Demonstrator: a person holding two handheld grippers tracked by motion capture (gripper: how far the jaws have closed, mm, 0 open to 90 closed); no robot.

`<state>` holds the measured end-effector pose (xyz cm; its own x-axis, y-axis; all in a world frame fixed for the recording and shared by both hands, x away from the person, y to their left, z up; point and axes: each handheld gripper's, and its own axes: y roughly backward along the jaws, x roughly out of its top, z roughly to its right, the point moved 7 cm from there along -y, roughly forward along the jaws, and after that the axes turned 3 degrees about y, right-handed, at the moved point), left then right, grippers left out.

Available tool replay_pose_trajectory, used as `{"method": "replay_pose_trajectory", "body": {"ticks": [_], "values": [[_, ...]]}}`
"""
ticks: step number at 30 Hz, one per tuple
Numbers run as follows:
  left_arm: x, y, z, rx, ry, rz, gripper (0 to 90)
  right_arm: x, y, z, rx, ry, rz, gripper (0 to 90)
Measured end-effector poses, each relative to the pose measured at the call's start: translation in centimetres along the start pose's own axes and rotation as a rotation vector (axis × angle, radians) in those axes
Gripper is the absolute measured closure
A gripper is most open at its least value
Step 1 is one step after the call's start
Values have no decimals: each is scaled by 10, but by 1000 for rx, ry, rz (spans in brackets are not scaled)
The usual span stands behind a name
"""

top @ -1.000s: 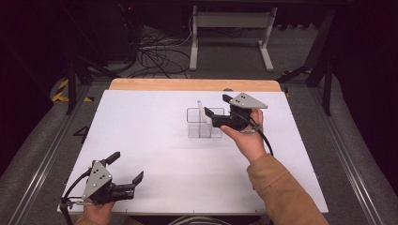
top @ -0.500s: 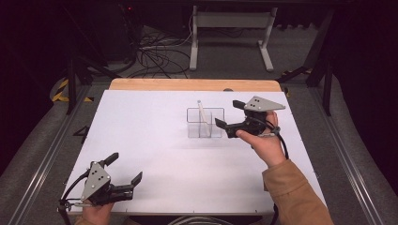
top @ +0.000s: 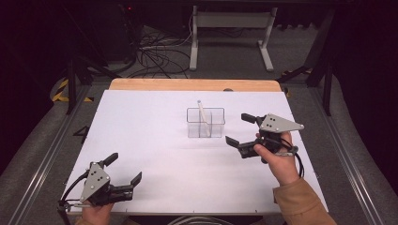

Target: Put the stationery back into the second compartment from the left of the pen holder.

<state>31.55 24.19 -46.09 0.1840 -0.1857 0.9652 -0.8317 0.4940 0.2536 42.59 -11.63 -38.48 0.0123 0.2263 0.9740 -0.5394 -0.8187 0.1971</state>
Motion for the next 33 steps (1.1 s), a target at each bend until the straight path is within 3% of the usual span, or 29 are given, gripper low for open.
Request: {"method": "replay_pose_trajectory", "body": {"ticks": [6,11,15,19,25,28,33], "values": [[0,0,1,-4,-2,-1,34,-17,15,-5,9,-30,0,22],[0,0,1,-6,-2,-4,34,-34,26,-8,-5,15,-42,28],[0,0,2,-12,-9,-4,34,-45,32,-14,3,-29,-24,63],[1,1,4,-20,-16,-2,33,-58,35,-19,10,-76,-54,63],[1,1,3,-22,-15,-4,33,-73,38,-21,-24,-78,-59,80],[1,1,4,-33,-8,0,30,-85,38,-26,-4,-94,-96,87],[0,1,5,-26,-14,-4,30,-99,41,-29,-20,-81,-64,86]]}}
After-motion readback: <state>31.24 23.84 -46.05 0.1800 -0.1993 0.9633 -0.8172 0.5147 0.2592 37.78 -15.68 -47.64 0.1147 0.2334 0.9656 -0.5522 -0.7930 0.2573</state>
